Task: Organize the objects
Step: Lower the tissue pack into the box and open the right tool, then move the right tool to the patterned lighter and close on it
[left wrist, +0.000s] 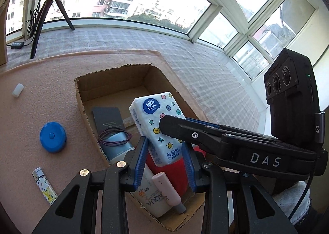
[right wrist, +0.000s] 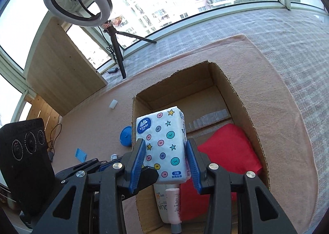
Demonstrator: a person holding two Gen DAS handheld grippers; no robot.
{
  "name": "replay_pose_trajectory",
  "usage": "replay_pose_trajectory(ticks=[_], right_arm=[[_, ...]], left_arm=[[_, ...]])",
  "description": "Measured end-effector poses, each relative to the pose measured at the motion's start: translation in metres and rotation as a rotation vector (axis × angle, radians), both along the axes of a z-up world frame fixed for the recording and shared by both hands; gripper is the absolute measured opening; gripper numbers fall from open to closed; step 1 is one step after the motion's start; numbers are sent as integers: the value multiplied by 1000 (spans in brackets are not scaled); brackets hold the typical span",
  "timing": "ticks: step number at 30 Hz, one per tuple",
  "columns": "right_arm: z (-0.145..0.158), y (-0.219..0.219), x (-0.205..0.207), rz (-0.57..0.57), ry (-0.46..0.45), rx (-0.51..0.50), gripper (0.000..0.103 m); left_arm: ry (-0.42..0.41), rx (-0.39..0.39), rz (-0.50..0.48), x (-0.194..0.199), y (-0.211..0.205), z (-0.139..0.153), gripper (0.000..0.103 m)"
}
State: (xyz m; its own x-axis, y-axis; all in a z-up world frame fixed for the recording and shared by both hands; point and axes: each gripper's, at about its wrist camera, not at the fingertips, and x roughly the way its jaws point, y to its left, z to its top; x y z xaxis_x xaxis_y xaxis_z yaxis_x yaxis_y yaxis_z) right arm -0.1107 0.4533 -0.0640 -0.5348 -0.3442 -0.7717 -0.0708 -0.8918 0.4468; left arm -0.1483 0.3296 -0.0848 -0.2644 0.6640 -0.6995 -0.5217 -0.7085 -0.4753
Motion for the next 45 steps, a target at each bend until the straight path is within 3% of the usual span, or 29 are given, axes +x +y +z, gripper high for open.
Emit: replay_pose_trajectory(ticks=[3, 12, 23, 27, 30, 36, 45], right_arm=[[0, 3, 0, -29, 6, 14, 42], [5, -5, 7, -26, 17, 9, 45], [10, -43, 20, 30, 28, 39, 47], [12, -58, 25, 46, 47, 30, 53], [16, -70, 29, 68, 67, 30, 65], [13, -101, 32, 127, 61, 20, 65], [-3, -141, 27, 187, 4, -31, 65]], left_arm=[[3, -12, 11, 2, -4, 1, 42], [21, -27, 28, 9, -23, 9, 42], [67, -144, 94, 35, -89, 10, 44], [75, -177, 143, 43, -126, 7, 58], [58, -185, 181, 48, -157, 1, 59], [4, -191, 251, 51, -209, -16, 59], [-44, -146, 241, 59, -223, -30, 59]])
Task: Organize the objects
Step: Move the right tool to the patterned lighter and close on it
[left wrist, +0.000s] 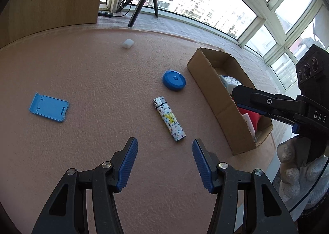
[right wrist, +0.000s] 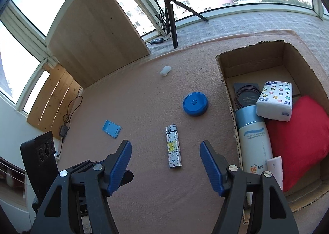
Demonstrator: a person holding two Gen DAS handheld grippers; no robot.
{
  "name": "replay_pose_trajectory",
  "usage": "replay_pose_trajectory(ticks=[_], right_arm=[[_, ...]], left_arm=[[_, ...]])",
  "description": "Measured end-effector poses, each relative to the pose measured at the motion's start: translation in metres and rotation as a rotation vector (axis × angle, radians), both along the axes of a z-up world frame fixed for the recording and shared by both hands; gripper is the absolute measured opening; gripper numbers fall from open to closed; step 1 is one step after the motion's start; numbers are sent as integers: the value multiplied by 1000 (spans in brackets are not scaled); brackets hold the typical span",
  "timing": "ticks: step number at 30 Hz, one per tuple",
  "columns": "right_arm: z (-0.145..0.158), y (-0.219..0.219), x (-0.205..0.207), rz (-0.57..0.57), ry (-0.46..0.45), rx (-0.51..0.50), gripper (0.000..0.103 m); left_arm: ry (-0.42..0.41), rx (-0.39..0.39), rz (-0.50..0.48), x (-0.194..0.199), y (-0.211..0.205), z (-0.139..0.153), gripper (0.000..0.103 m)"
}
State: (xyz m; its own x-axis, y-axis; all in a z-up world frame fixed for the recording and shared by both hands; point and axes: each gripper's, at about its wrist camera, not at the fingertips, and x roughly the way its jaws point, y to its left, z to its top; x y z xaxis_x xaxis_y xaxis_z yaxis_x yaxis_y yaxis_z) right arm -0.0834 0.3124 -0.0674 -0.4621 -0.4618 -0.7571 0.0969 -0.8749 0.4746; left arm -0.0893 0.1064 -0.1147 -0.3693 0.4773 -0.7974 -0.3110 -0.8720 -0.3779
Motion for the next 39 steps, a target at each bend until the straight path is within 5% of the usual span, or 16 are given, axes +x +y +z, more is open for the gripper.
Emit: replay_pose_trajectory(ticks=[23, 39], right_arm=[[-44, -39, -25, 50, -114, 93, 65], [-73, -51, -45, 91, -187, 156, 44]], left_arm=[[-81, 67, -29, -23, 14, -36, 58], [-107, 83, -51, -38, 28, -52, 57]])
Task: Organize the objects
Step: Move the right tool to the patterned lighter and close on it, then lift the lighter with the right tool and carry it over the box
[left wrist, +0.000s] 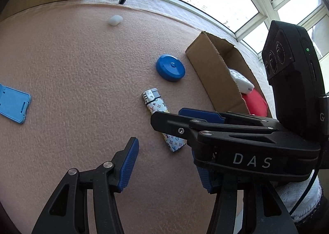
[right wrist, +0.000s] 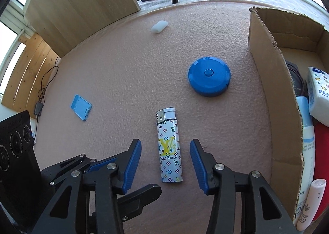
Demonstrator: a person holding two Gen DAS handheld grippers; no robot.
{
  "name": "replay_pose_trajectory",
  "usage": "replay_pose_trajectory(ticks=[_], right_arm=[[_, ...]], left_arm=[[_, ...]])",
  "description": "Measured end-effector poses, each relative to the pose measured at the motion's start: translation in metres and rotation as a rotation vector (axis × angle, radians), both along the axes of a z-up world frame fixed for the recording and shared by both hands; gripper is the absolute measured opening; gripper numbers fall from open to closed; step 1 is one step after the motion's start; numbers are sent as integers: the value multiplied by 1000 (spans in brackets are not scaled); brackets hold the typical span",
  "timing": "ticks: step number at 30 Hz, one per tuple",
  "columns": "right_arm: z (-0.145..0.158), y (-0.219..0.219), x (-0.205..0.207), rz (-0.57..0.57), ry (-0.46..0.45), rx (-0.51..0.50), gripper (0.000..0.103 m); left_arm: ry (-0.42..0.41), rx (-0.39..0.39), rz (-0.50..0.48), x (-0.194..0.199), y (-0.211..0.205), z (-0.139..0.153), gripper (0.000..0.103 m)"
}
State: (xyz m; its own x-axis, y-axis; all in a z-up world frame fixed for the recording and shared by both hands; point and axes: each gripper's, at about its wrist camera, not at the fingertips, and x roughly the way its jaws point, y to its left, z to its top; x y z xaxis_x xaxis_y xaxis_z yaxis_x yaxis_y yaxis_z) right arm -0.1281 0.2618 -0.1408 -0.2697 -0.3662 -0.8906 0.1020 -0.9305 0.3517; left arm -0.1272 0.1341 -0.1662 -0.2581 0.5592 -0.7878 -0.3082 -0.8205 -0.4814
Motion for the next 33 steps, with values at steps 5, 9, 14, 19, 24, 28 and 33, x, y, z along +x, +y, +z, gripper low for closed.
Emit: replay_pose_trajectory(ticks=[5, 9, 14, 19, 24, 28, 33], right_arm=[[-3, -3, -5, 17, -5, 18, 39], [-5, -3, -8, 27, -10, 25, 36], [-6, -5, -10, 49, -12, 41, 26], [-6, -6, -12, 61, -16, 44, 21], [-6, -2, -11, 50, -20, 32, 20], [-3, 1, -9, 48, -13, 23, 20], [3, 2, -6, 46, 2, 20, 20]], left_arm=[[-7, 1, -14, -6, 8, -4, 51], [-17, 10, -17, -8, 10, -7, 50], [-27, 38, -11, -14, 11, -9, 48], [-21, 35, -32, -16, 17, -10, 44], [-13, 44, -36, -16, 19, -8, 44], [-3, 47, -39, -15, 21, -5, 45], [12, 46, -40, -11, 22, 2, 45]])
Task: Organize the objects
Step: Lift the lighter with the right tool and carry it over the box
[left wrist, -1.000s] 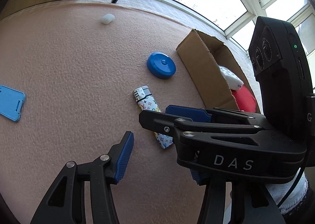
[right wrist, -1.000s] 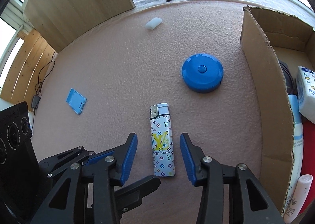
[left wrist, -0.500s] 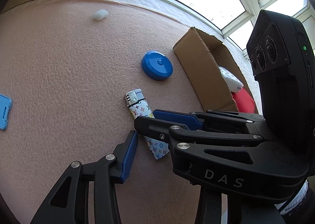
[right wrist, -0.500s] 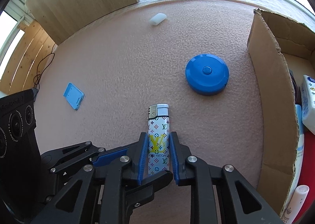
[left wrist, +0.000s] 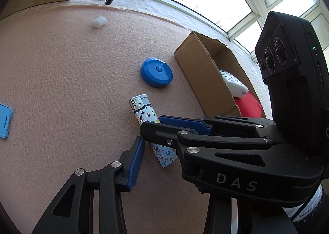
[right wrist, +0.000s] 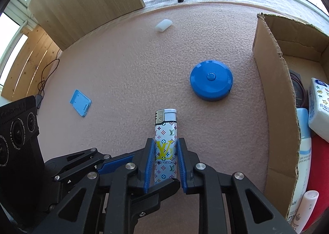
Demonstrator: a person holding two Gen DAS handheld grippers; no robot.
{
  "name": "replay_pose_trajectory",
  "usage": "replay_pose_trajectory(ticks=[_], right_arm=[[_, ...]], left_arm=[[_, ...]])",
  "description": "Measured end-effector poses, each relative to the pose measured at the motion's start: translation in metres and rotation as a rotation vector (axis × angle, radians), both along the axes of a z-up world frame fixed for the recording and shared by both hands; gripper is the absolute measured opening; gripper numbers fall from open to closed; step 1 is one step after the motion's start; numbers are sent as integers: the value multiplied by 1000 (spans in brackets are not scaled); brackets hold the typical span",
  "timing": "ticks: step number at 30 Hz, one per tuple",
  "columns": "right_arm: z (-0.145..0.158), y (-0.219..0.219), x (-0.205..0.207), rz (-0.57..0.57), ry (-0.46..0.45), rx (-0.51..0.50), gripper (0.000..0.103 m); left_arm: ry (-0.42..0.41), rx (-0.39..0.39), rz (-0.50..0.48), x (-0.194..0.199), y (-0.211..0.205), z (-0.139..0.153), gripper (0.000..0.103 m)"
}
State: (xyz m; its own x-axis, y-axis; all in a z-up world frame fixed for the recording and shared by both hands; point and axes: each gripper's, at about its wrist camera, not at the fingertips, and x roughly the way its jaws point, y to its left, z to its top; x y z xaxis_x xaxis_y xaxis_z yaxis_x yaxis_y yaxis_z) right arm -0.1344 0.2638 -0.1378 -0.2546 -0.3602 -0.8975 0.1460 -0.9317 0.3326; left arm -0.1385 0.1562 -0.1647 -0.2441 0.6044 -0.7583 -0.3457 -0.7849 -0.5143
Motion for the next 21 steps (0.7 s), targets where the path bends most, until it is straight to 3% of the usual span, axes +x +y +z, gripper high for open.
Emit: replay_pose_trajectory(ticks=[11, 21], right_arm=[[35, 12, 9, -23, 76, -3, 20], [63, 50, 29, -95, 127, -6, 20]], left_arm=[[77, -1, -33, 0, 9, 34, 45], [135, 12, -114, 15, 50, 69, 45]])
